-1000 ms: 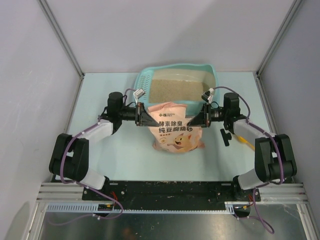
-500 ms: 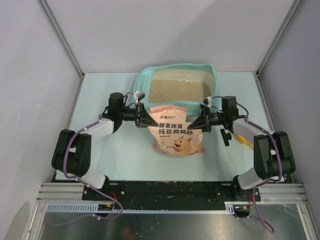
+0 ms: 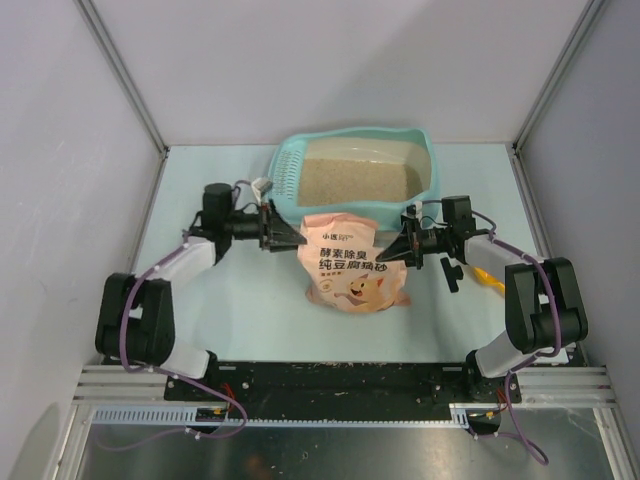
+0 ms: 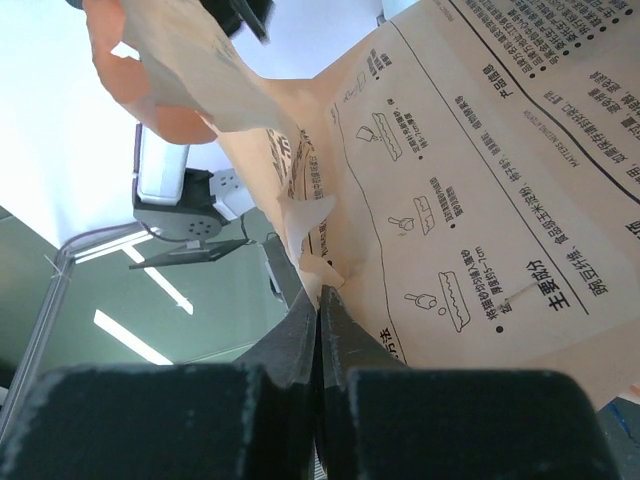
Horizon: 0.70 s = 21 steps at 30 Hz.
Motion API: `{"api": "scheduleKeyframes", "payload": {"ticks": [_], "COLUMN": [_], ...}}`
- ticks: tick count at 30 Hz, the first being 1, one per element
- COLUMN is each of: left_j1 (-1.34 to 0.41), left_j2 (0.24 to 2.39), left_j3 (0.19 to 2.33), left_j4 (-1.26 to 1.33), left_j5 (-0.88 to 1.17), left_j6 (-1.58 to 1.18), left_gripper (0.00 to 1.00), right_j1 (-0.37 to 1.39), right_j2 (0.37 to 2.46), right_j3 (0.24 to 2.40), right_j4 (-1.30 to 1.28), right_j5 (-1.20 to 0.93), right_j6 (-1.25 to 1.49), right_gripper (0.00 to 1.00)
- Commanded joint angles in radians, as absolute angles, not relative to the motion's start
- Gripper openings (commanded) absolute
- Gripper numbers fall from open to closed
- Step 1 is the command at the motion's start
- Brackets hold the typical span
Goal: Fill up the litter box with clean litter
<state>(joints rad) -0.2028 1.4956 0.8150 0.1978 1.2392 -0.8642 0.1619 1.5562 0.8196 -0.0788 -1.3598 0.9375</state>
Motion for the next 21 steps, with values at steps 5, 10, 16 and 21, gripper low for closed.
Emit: {"api": "scheduleKeyframes", "payload": {"ticks": [5,10,16,21], "left_j1": [-0.144,-0.432,-0.636,-0.709], "left_j2": [1.131,1.172,1.261,1.357], "left_j3": [1.014,1.157,1.161,1.189], "left_j4": [-0.191,-0.494,-0.529,-0.545], "left_j5": [1.0,0.893,0.761,0.736], "left_j6": [0.042,0.654,0.92,0.94], "left_gripper": [0.71,0.73,0.74,0.74], "right_j1": [0.172,0.17,0.184,0.196], "right_j2": [1.563,1.562,1.554,1.543], "right_j3": [0.854,0.854,0.854,0.841], "right_j4": [-0.058,-0.081,-0.136,-0.144], "right_j5": [-1.428,-1.419,-1.422,-1.419], "right_j6": [0.979,0.979,0.94,0.934], "right_gripper": [0.0,0.0,0.0,0.0]}}
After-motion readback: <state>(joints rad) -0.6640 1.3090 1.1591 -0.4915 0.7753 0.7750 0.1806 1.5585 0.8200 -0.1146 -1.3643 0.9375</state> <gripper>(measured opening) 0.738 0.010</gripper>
